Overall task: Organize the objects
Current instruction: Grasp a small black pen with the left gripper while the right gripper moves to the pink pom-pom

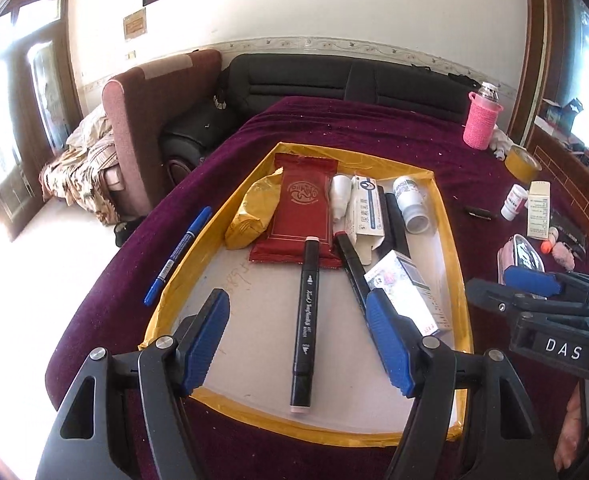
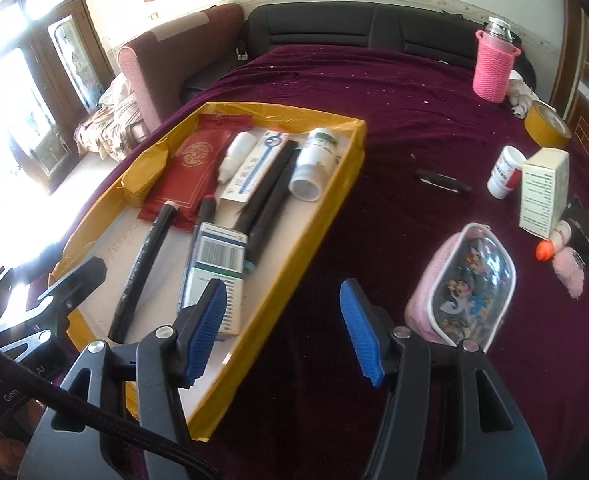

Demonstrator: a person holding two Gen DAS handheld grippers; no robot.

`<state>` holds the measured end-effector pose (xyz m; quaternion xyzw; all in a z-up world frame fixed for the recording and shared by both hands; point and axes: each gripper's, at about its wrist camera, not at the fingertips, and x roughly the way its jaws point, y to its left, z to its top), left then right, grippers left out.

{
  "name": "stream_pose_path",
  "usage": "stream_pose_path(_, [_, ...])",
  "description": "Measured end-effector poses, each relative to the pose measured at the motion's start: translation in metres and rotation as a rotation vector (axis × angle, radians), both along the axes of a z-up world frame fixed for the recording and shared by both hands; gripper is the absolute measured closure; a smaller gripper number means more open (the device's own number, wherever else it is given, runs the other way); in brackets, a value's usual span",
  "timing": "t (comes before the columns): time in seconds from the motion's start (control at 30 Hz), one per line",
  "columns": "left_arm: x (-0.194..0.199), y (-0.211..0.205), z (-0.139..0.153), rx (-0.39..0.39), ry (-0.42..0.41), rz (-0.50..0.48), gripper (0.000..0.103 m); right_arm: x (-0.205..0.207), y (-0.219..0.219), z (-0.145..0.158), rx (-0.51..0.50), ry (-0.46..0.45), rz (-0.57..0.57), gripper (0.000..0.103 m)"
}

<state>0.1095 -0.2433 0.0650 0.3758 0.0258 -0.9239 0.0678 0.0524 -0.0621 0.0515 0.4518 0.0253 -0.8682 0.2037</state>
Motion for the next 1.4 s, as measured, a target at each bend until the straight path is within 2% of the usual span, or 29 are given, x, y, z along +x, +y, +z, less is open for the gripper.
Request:
stream_pose_path(0.2, [0.0, 0.025, 0.002, -0.057, -0.015, -0.015, 0.038, 0.002, 0.024, -0.002, -0.032, -0.001, -0.024, 0.045])
stream_pose_path(0.37, [-0.002, 0.044, 0.003, -0.098, -0.023, -0.034, 0.038, 0.01, 0.035, 0.004, -0.01, 0.05, -0.029, 0.045])
stream_pose_path(0.43, [-0.003, 0.051, 0.003, -0.117, -0.022, -0.032, 0.038, 0.019, 0.034, 0.011, 0.053, 0.128, -0.041, 0.044])
stream_pose_path(0.53, [-0.003, 0.062, 0.009, -0.157, -0.004, -0.04, 0.038, 0.034, 0.018, 0.018, 0.297, 0.31, -0.093, 0.038])
stream_pose_path(0.6, [-0.005, 0.062, 0.016, -0.213, 0.023, -0.003, 0.038, 0.04, 0.009, 0.024, 0.4, 0.403, -0.088, 0.038])
stream_pose_path(0.67, [-0.01, 0.058, 0.02, -0.179, 0.01, 0.017, 0.038, 0.04, 0.01, 0.029, 0.451, 0.46, -0.112, 0.03])
stream_pose_path(0.73, [-0.015, 0.06, 0.024, -0.084, -0.015, -0.055, 0.038, 0.033, 0.015, 0.032, 0.469, 0.467, -0.097, 0.027])
stream_pose_path(0.83, [-0.023, 0.07, 0.025, 0.039, -0.052, -0.169, 0.038, 0.01, 0.049, 0.035, 0.397, 0.372, -0.122, 0.027])
stream_pose_path(0.97, [-0.034, 0.081, 0.018, 0.123, -0.09, -0.205, 0.038, -0.021, 0.127, 0.035, 0.23, 0.251, -0.252, 0.027])
stream_pose_path(1.03, [-0.037, 0.089, 0.015, 0.159, -0.098, -0.225, 0.038, -0.035, 0.169, 0.032, 0.16, 0.211, -0.354, 0.027])
stream_pose_path(1.13, [-0.044, 0.115, 0.012, 0.179, -0.102, -0.301, 0.038, -0.049, 0.213, 0.027, 0.038, 0.177, -0.46, 0.027])
stream_pose_path(1.27, [-0.058, 0.146, 0.015, 0.223, -0.121, -0.401, 0.038, -0.072, 0.246, 0.022, -0.082, 0.171, -0.516, 0.027])
stream_pose_path(1.33, [-0.067, 0.156, 0.019, 0.217, -0.113, -0.416, 0.037, -0.081, 0.257, 0.018, -0.098, 0.183, -0.528, 0.028])
stream_pose_path(1.4, [-0.087, 0.171, 0.025, 0.167, -0.086, -0.446, 0.028, -0.082, 0.271, 0.013, -0.119, 0.198, -0.557, 0.028])
